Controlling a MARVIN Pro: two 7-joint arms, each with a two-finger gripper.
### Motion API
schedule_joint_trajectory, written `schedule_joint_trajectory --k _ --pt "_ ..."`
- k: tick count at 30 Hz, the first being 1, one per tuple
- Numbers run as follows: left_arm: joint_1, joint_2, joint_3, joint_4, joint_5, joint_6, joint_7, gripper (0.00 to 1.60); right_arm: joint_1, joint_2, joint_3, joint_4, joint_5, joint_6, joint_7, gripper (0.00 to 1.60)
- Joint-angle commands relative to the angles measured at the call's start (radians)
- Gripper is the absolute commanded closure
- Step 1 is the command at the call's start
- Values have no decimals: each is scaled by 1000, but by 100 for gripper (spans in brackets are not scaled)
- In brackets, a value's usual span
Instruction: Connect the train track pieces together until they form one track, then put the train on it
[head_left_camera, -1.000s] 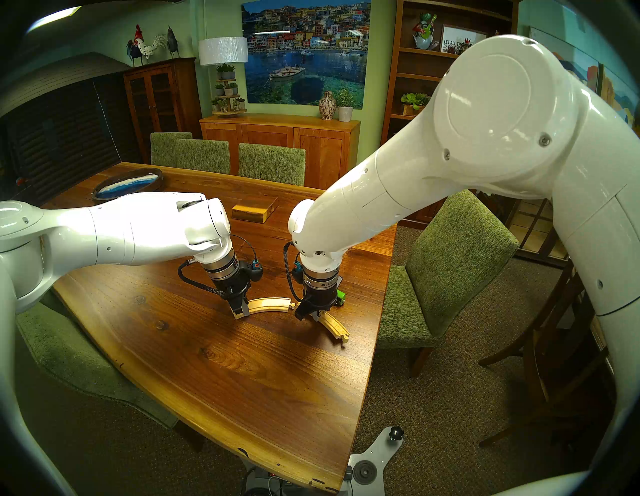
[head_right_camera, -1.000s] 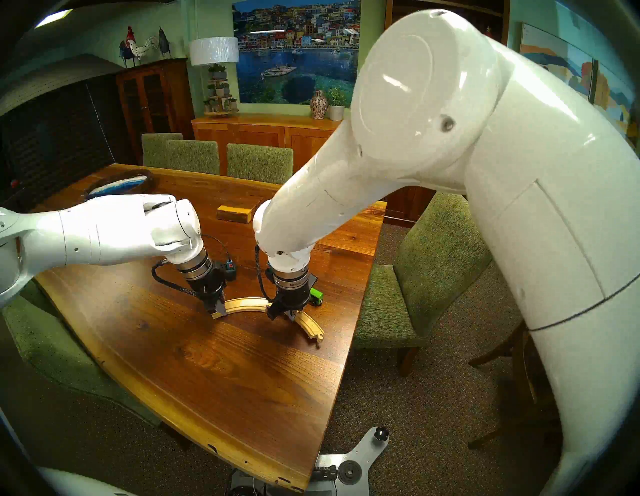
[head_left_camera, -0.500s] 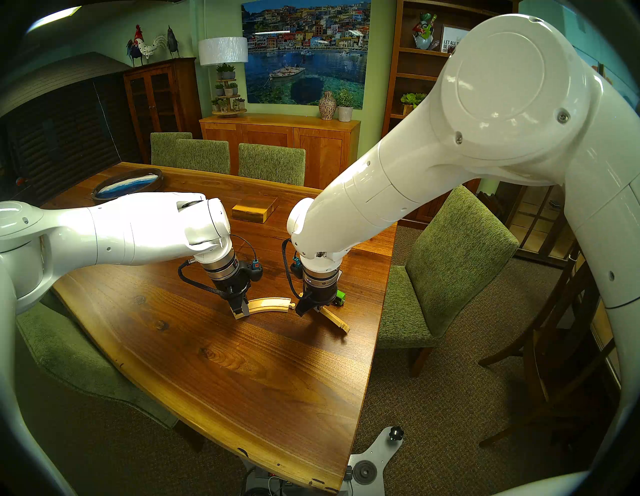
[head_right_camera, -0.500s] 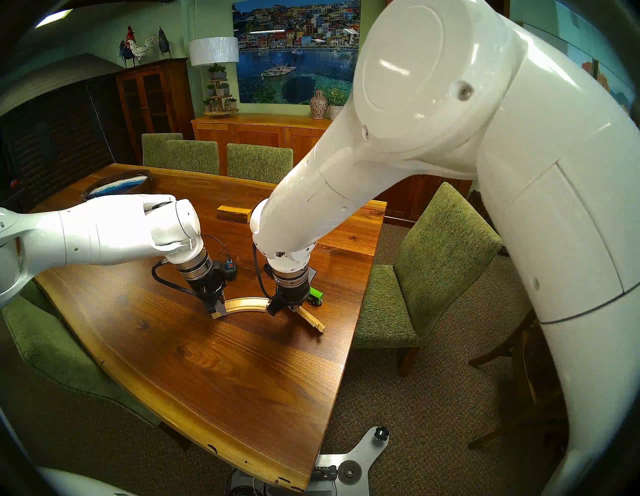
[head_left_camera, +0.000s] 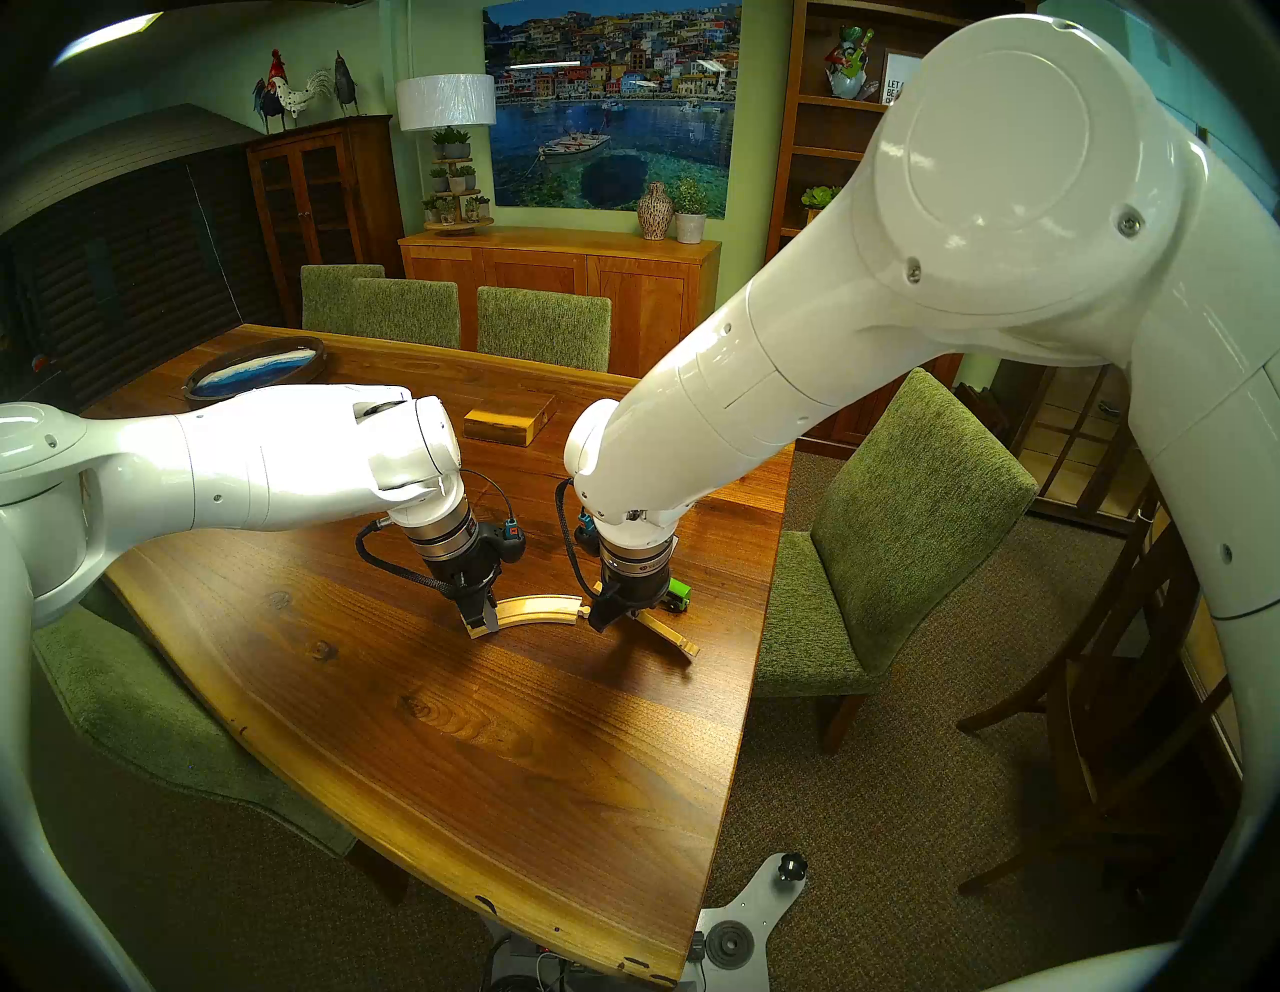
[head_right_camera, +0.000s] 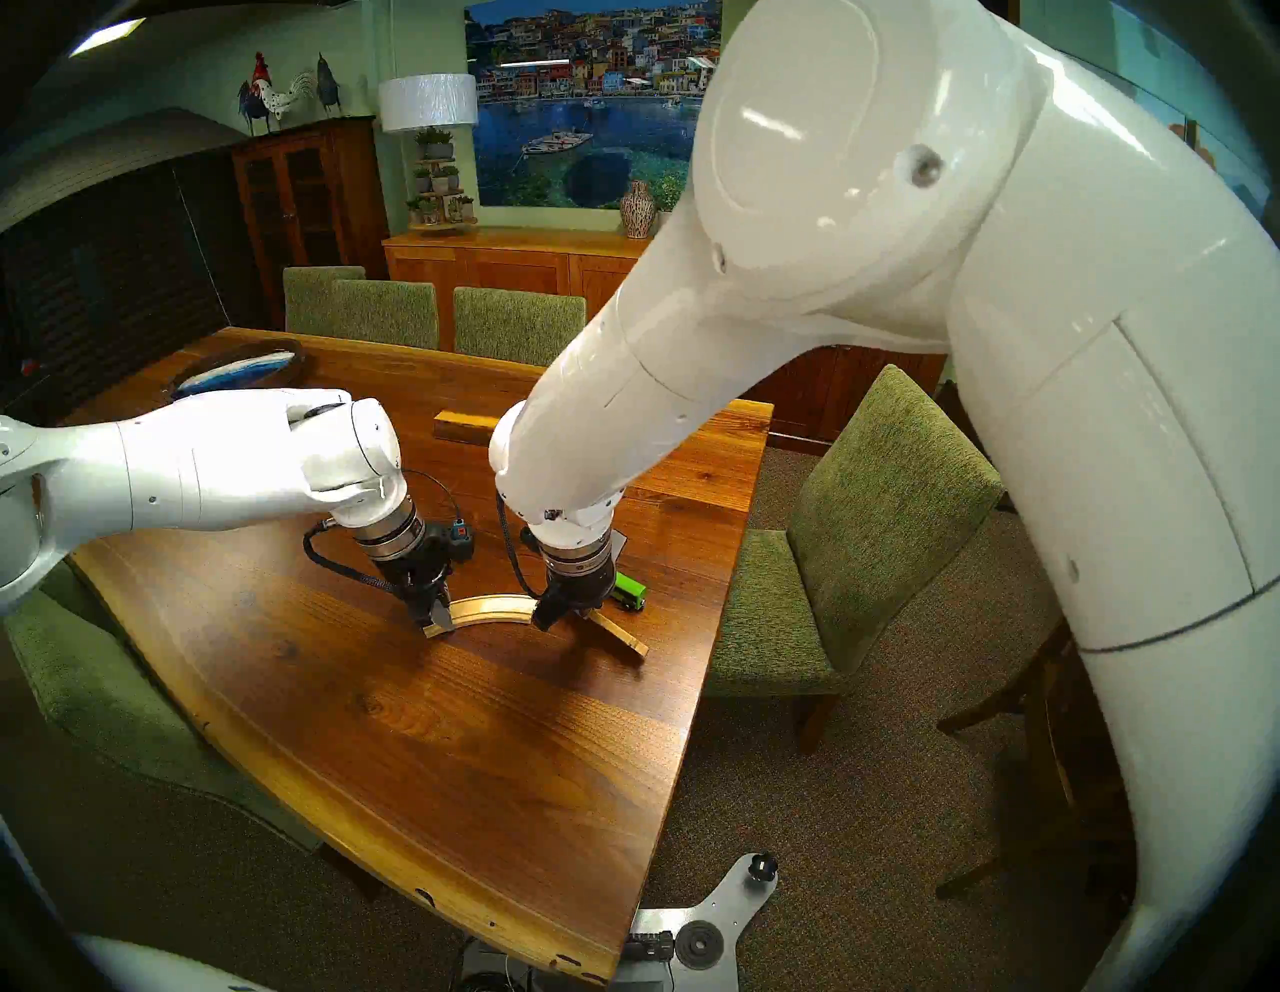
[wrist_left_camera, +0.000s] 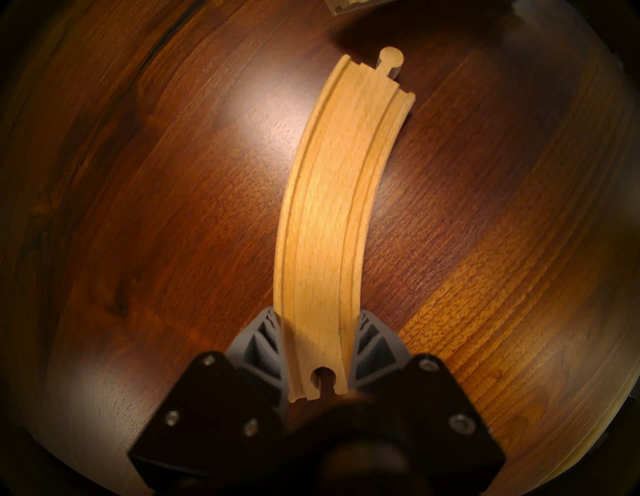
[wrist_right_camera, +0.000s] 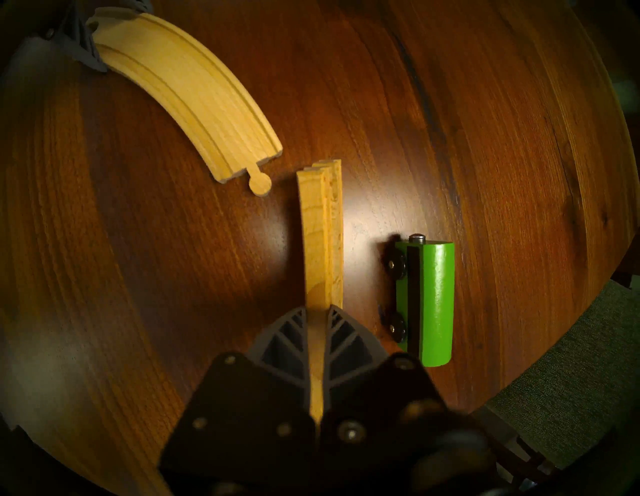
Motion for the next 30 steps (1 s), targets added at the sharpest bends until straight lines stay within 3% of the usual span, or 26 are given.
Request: schedule_joint_trajectory --k 1,12,13,14,17,20,21,22,30 --pt "-17 0 -13 -3 -2 -2 -2 160 19 -2 0 10 -6 6 -3 160" --pt "-17 0 -14 -3 -1 -2 -2 160 17 -14 1 7 -18 19 4 159" --pt "-17 0 -15 -3 -1 -2 -2 160 17 -14 2 7 -18 19 4 132" --pt "-17 0 -15 -3 -1 -2 -2 160 17 -13 2 6 -19 18 5 120" --pt "-16 0 -15 -3 -1 -1 -2 160 17 -11 3 5 -22 16 7 98" --pt "-16 0 -15 -3 -1 -1 -2 160 17 -9 5 3 -25 12 13 87" --pt "-16 0 -15 -3 0 -1 -3 160 17 -8 4 2 -25 12 14 58" --pt "-16 0 -16 -2 0 -1 -3 160 17 -7 5 1 -26 10 16 50" --pt "-16 0 -16 -2 0 -1 -3 160 19 -4 4 -3 -29 2 25 55"
